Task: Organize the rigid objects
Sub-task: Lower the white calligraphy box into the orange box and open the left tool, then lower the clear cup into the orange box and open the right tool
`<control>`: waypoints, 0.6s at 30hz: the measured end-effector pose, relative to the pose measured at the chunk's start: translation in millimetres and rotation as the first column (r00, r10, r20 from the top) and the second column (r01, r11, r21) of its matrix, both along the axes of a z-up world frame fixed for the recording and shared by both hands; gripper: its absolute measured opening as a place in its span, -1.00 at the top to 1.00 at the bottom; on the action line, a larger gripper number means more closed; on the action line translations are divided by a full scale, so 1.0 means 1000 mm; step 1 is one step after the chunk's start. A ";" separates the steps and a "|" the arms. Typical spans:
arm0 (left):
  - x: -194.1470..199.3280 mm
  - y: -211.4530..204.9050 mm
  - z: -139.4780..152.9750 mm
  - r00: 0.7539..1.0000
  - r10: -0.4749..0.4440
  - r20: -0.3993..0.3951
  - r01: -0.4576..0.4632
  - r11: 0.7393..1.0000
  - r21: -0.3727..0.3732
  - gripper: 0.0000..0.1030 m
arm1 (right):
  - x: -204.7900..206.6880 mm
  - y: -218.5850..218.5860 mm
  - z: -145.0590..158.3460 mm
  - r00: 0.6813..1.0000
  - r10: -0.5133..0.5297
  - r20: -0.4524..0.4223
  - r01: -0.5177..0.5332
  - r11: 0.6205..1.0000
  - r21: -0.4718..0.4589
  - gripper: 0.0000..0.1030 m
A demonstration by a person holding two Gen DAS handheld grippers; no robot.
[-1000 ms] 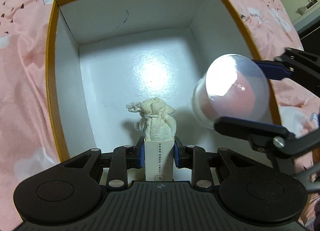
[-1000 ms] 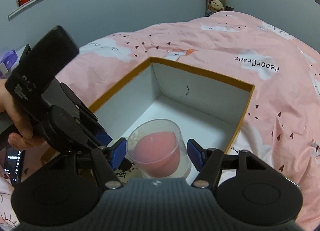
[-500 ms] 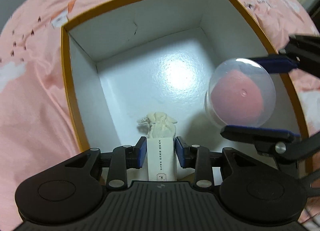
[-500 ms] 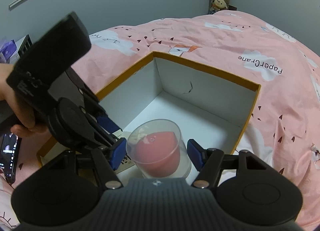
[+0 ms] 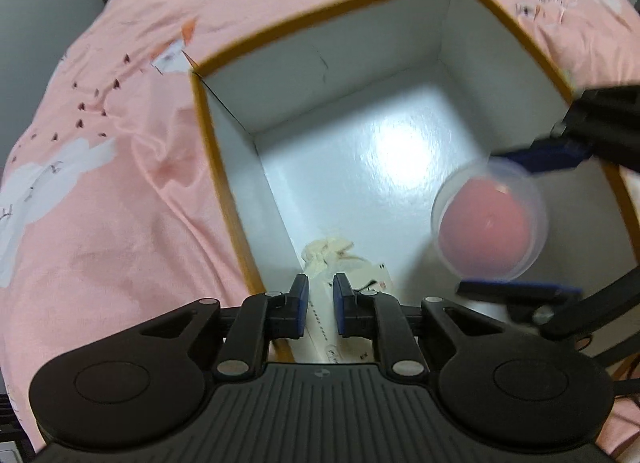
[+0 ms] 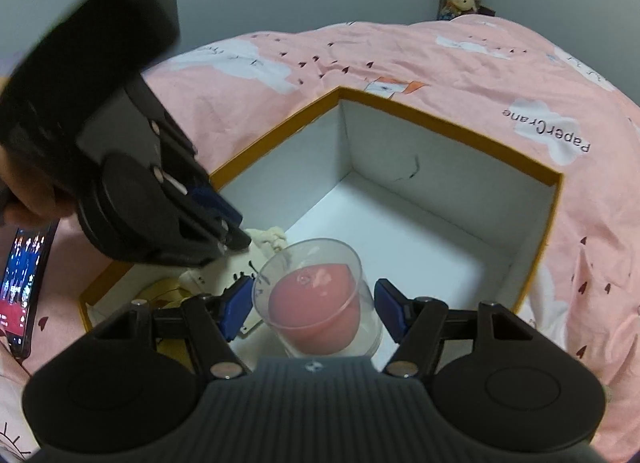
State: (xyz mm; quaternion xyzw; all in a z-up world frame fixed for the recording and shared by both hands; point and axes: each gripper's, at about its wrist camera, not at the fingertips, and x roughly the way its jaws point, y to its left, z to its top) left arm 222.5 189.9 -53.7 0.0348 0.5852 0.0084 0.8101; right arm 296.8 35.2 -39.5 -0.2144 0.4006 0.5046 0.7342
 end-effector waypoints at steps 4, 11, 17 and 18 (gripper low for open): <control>-0.009 0.005 0.014 0.999 -0.011 0.051 0.012 1.000 -0.019 0.66 | -0.004 0.008 -0.005 1.000 0.020 -0.011 -0.020 1.000 -0.017 -0.27; -0.012 -0.010 0.003 0.997 -0.077 -0.014 0.077 0.997 -0.011 0.66 | -0.006 0.019 -0.011 0.999 0.033 0.007 -0.033 0.998 -0.057 -0.27; -0.006 -0.024 -0.018 0.993 -0.100 -0.070 0.104 0.993 0.049 0.70 | -0.005 0.012 -0.010 0.999 0.039 0.029 -0.036 0.995 -0.090 -0.27; -0.003 -0.023 -0.019 0.992 -0.098 -0.074 0.102 0.994 0.050 0.70 | -0.005 0.011 -0.010 0.999 0.038 0.029 -0.035 0.995 -0.091 -0.27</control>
